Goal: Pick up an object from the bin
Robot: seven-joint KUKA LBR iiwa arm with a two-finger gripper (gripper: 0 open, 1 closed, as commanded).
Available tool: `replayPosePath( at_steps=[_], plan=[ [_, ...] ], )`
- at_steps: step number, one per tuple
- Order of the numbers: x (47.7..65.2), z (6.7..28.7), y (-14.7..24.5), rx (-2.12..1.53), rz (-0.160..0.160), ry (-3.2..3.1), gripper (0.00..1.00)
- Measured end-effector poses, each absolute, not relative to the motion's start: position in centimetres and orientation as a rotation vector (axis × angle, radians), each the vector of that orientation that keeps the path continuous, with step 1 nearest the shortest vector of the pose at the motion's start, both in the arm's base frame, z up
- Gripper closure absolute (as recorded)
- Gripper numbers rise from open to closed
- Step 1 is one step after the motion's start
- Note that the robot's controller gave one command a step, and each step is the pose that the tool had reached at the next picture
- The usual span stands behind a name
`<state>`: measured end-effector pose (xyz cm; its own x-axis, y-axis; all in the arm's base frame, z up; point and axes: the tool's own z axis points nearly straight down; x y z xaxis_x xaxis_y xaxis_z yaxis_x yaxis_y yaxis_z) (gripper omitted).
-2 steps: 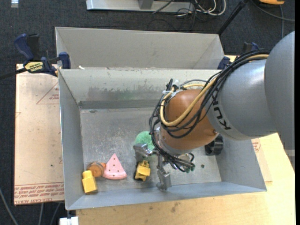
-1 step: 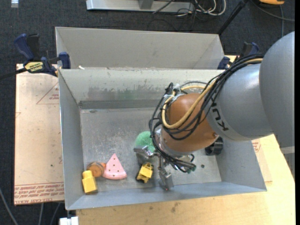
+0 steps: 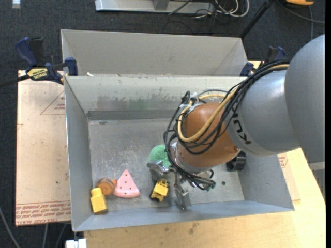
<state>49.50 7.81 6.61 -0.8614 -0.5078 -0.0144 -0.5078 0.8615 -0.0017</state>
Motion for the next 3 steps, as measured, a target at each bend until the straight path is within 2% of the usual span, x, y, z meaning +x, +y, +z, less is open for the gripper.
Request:
replayPosePath(
  at_steps=[1, 2, 3],
  plan=[
    [50.4, 7.9, 11.7, -0.969, 0.004, 2.987, 1.00],
    [50.4, 7.9, 11.7, -0.969, 0.004, 2.987, 1.00],
    [51.8, 21.6, 9.2, -0.958, 0.002, 2.989, 1.00]
  ],
)
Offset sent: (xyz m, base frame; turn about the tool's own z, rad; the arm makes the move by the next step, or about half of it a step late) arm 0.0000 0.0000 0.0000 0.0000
